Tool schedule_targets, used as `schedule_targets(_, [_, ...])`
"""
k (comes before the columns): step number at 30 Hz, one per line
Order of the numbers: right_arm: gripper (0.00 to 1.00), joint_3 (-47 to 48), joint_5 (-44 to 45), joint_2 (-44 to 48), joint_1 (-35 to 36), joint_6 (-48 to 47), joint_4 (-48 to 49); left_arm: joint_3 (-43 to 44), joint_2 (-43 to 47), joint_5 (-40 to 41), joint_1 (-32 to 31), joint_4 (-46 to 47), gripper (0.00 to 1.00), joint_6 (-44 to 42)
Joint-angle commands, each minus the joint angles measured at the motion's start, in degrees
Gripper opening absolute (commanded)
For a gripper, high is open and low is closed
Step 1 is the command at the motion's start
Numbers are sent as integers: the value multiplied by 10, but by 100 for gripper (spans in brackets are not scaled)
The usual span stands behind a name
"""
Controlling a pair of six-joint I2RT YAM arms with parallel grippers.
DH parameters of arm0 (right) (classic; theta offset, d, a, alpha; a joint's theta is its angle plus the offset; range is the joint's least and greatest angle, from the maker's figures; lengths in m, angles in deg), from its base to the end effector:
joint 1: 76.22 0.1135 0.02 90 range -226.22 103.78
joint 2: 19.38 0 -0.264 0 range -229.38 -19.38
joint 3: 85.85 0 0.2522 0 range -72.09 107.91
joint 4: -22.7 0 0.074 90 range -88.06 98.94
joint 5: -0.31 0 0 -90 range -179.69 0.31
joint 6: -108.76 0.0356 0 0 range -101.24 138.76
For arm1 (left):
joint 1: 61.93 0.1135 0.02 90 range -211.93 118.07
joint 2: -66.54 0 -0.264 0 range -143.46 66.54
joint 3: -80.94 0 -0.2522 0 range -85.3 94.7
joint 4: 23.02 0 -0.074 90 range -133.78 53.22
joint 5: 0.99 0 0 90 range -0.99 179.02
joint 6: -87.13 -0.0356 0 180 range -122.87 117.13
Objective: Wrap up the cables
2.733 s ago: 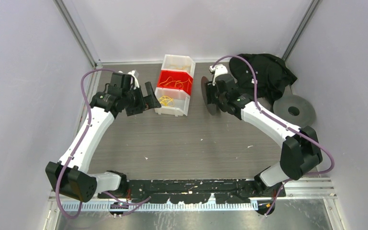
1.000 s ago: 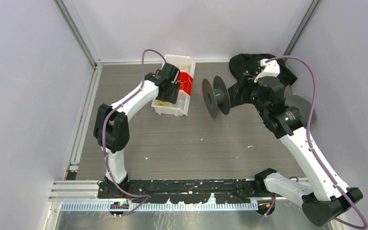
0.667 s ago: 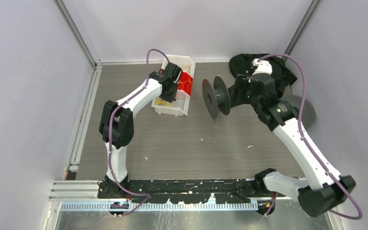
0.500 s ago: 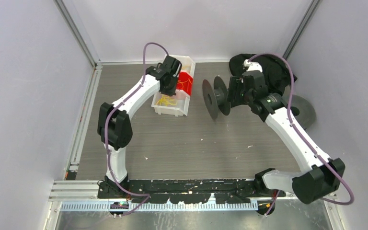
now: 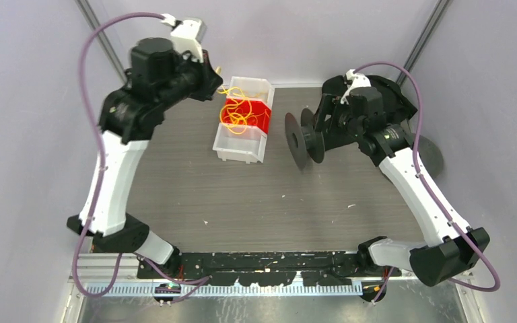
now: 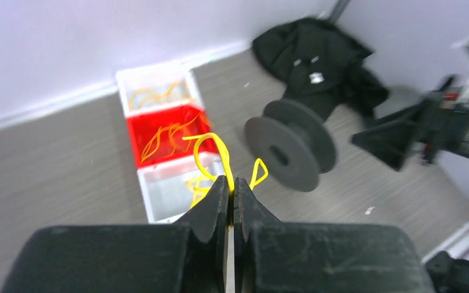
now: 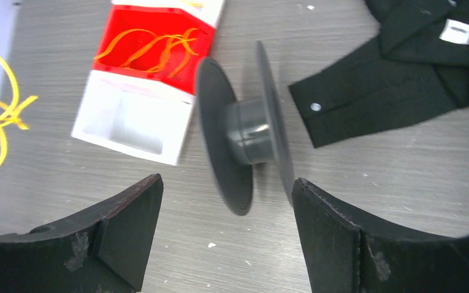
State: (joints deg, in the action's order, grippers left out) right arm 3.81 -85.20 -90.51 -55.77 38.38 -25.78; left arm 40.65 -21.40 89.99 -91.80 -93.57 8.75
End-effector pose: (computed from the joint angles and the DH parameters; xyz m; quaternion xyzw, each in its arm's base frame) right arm 0.2527 0.0912 0.3888 0.0133 0.8653 0.1394 0.4814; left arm 0.2347 -0.1341 0.5402 0.1240 0.8035 -0.1997 0.5470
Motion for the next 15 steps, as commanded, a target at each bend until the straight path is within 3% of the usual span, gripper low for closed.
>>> schedule_targets(1, [83, 26, -113, 35, -1, -5, 44, 80, 16, -116, 2, -46, 1, -19])
schedule_targets(5, [85, 58, -187, 41, 4, 5, 43, 145, 32, -137, 2, -77, 1, -23])
schedule_targets(9, [85, 57, -222, 42, 29, 77, 93, 122, 74, -159, 2, -50, 1, -2])
schedule_targets(15, [86, 36, -195, 5, 160, 157, 189, 102, 101, -199, 2, -24, 1, 25])
